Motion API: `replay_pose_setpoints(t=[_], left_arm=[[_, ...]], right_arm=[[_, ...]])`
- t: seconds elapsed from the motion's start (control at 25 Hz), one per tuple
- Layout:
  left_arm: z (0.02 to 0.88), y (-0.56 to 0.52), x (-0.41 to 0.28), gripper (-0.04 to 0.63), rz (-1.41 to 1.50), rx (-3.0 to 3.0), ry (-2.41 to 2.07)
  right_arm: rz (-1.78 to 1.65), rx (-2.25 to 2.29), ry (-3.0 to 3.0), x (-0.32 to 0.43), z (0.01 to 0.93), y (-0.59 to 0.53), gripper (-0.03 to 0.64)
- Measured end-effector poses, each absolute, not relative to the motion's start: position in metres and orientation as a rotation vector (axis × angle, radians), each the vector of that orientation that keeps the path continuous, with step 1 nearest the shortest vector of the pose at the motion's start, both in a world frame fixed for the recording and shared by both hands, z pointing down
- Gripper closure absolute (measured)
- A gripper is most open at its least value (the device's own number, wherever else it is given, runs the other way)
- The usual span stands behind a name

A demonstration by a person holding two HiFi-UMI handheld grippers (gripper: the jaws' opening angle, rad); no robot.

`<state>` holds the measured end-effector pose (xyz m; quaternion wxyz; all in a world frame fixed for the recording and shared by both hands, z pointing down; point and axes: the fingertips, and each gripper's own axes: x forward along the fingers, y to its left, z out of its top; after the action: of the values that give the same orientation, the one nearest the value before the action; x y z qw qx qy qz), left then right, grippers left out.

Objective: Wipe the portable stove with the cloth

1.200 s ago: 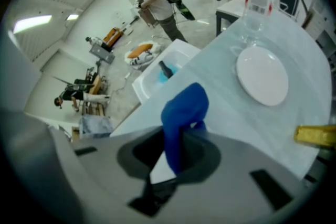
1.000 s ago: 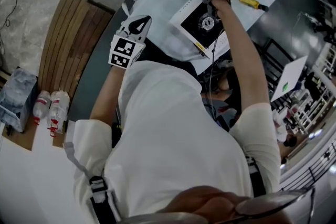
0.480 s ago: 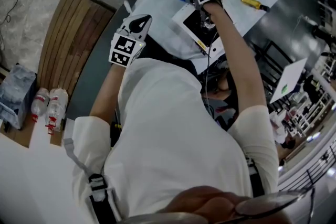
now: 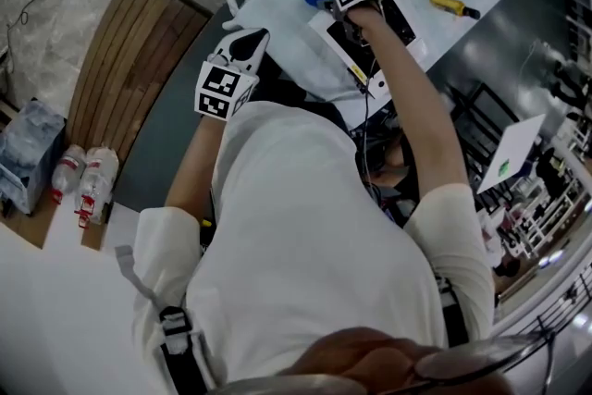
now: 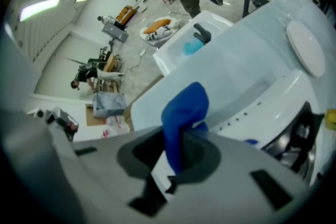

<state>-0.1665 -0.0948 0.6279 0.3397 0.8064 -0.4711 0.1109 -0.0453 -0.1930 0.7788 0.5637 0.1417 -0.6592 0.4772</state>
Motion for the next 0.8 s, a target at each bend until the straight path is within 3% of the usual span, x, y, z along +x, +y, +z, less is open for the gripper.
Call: replay_pose_setpoints(t=[0.8], left_arm=[[0.599,-0.006,-0.153,0.563,0.275,2.102,-1.318]], right_arm=[[1.17,0.324,-1.738,-0.073,0.734,-0.123,0.543]])
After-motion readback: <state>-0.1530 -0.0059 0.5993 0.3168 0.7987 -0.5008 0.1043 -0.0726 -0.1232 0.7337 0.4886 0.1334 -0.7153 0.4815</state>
